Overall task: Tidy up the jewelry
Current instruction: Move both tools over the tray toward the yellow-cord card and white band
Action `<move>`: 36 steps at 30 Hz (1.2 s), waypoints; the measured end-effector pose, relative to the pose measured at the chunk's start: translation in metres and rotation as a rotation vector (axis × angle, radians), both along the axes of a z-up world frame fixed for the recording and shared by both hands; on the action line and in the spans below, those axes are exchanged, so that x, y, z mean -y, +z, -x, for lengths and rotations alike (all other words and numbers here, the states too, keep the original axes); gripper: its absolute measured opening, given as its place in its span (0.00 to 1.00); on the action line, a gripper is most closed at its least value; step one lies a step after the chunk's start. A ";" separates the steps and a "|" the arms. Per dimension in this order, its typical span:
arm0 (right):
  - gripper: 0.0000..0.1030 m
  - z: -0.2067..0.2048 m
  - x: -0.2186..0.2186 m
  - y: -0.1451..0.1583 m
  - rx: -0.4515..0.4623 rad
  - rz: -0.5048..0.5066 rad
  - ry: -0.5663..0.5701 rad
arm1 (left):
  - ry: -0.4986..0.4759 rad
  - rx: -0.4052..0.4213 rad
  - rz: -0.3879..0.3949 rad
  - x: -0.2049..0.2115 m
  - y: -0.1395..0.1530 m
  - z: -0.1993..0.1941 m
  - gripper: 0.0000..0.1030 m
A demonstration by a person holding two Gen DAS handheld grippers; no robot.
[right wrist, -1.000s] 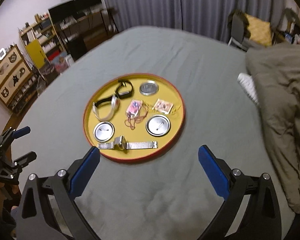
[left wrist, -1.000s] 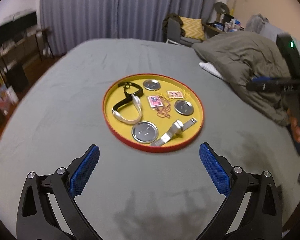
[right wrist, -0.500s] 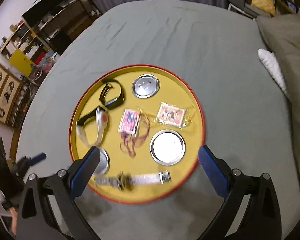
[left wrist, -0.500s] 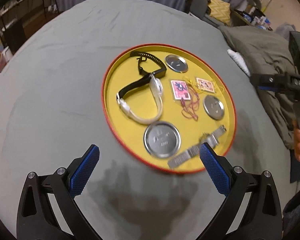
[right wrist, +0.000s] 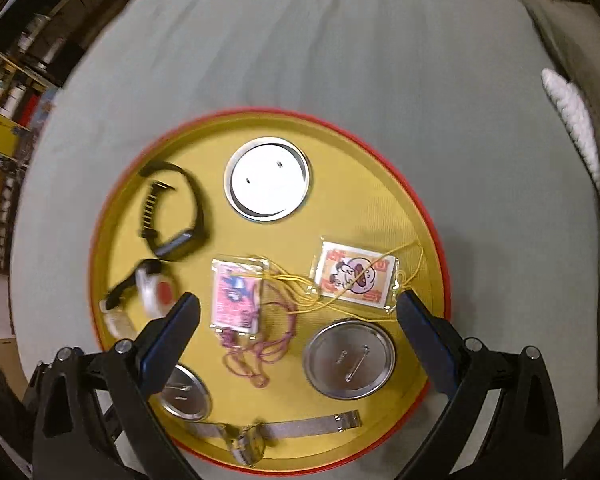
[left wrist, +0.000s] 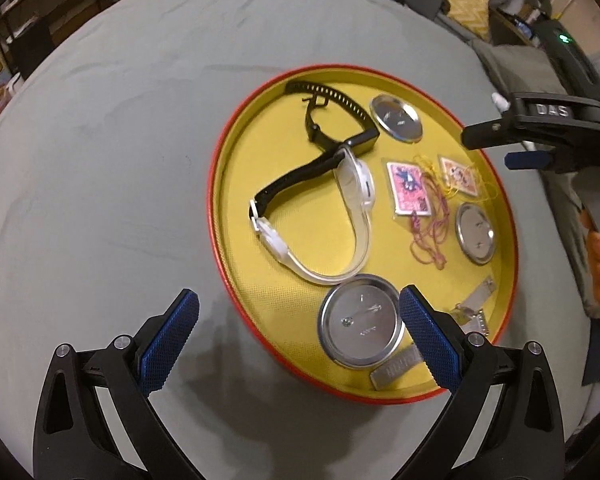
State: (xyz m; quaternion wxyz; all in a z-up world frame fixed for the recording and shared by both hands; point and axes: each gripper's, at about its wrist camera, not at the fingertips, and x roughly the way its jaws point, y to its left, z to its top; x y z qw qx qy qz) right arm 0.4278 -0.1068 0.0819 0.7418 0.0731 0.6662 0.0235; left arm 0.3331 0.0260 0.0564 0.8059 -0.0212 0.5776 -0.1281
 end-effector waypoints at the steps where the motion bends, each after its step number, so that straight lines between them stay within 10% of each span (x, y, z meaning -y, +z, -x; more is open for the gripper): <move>1: 0.92 -0.003 0.004 -0.006 -0.017 0.010 -0.012 | -0.015 -0.023 0.007 0.002 -0.003 -0.003 0.95; 15: 0.92 -0.001 0.038 -0.058 -0.134 0.019 -0.147 | 0.129 -0.053 0.099 -0.010 -0.009 -0.035 0.95; 36: 0.93 -0.004 0.034 -0.069 -0.156 0.082 -0.114 | 0.032 0.030 -0.273 0.037 -0.030 -0.046 0.95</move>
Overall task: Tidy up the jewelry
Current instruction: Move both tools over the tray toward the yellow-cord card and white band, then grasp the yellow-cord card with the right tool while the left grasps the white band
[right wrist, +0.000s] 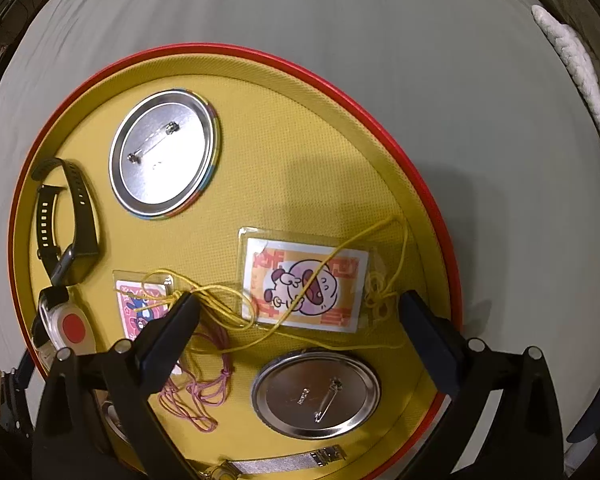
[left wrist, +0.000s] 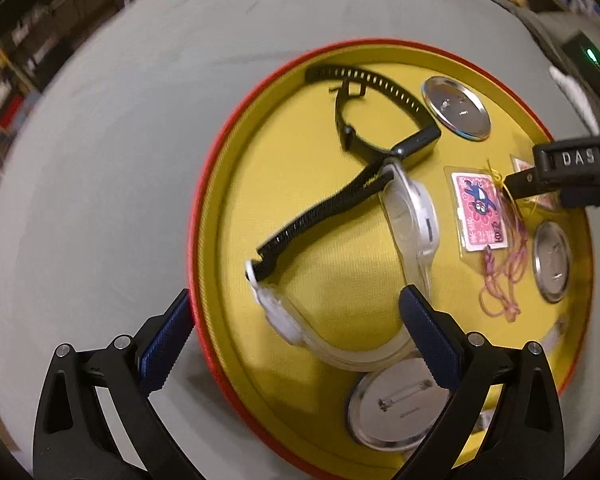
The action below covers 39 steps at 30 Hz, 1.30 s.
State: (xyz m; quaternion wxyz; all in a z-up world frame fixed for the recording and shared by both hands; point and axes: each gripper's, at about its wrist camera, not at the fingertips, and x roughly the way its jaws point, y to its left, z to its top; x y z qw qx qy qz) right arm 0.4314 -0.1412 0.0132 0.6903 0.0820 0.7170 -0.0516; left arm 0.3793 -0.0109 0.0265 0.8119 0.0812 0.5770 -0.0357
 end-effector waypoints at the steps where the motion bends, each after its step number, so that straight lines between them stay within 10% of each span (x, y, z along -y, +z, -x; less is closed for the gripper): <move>1: 0.93 0.000 -0.001 0.002 -0.001 -0.001 0.000 | -0.006 0.019 -0.028 0.003 0.002 0.001 0.95; 13: 0.94 -0.009 0.001 -0.004 -0.020 -0.015 -0.009 | -0.145 0.111 -0.155 0.038 0.014 0.007 0.95; 24: 0.94 -0.011 0.001 -0.009 -0.018 -0.018 -0.014 | -0.194 0.080 -0.097 0.030 0.003 0.011 0.94; 28: 0.94 -0.012 0.002 -0.009 -0.020 -0.018 -0.020 | -0.200 0.040 -0.004 0.023 -0.003 0.011 0.66; 39: 0.94 -0.011 0.004 -0.005 -0.006 -0.014 -0.016 | -0.203 0.035 0.045 0.015 -0.003 0.020 0.36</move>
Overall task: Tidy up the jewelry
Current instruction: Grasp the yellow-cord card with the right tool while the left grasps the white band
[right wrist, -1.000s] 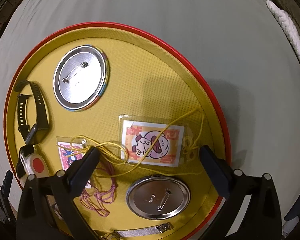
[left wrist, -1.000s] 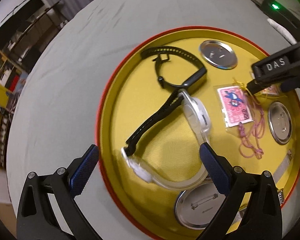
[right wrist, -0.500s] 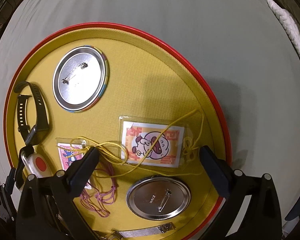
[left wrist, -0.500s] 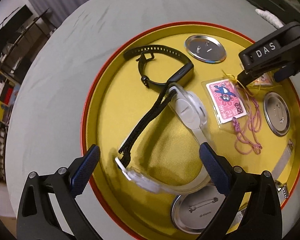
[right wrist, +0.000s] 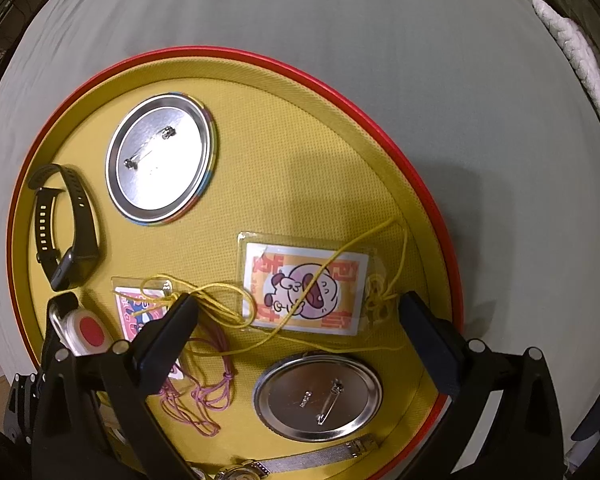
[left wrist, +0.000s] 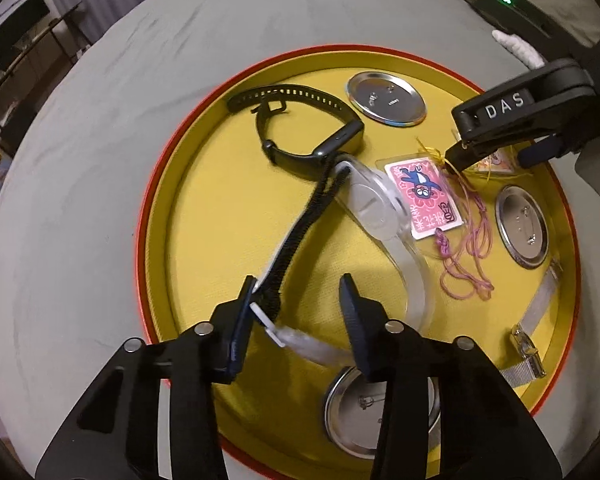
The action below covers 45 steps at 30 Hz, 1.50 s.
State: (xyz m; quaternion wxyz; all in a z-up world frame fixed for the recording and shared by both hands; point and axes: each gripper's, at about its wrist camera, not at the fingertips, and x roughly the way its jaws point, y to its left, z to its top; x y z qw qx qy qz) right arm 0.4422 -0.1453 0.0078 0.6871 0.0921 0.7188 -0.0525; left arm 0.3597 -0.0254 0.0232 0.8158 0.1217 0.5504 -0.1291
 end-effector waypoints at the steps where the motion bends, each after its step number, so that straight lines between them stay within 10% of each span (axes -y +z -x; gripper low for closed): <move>1: 0.94 0.000 0.000 0.000 0.001 0.000 0.000 | 0.005 -0.002 0.009 -0.004 0.001 -0.001 0.32; 16: 0.91 -0.002 -0.007 0.002 -0.005 0.017 -0.018 | 0.065 -0.054 0.081 -0.044 0.008 0.016 0.15; 36: 0.32 -0.001 -0.008 0.035 0.071 -0.007 -0.145 | 0.084 -0.056 0.127 -0.054 0.012 0.021 0.15; 45: 0.26 0.009 -0.013 0.036 0.094 -0.152 -0.193 | 0.087 -0.060 0.145 -0.063 0.015 0.025 0.14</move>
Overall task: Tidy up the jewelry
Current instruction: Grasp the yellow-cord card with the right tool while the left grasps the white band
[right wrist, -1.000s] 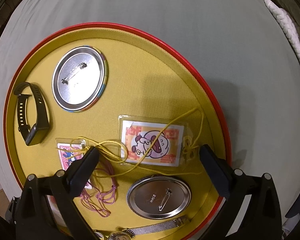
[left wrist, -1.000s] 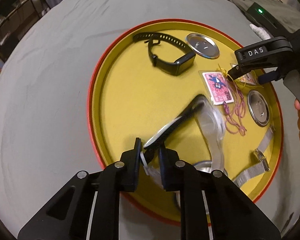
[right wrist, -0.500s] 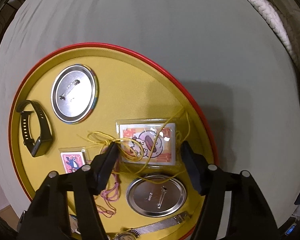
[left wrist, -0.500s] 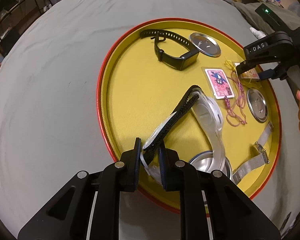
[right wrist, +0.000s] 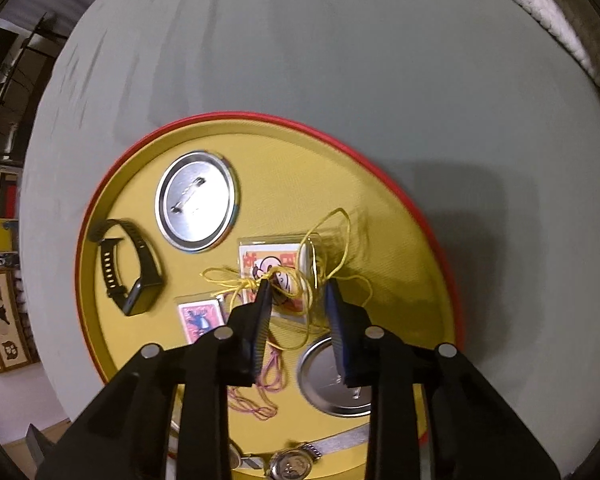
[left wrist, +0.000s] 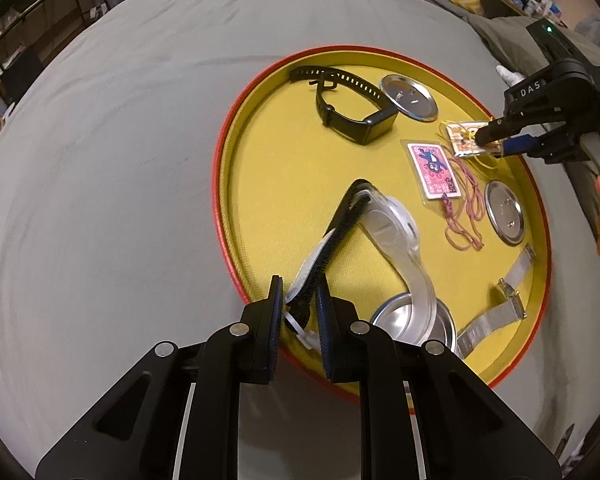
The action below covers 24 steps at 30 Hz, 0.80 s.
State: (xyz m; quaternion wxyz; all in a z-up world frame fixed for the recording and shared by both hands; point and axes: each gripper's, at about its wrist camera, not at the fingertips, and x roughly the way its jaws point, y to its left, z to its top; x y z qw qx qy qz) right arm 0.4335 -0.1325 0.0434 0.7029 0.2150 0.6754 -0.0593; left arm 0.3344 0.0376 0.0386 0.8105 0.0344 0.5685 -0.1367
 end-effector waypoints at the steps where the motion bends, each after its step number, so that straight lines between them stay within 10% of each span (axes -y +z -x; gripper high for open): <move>1: 0.26 0.001 -0.001 -0.001 -0.002 -0.001 0.005 | 0.001 -0.003 0.004 -0.001 0.000 0.000 0.14; 24: 0.13 0.014 -0.054 0.022 0.113 -0.044 -0.002 | -0.010 0.008 0.051 -0.010 0.010 0.008 0.12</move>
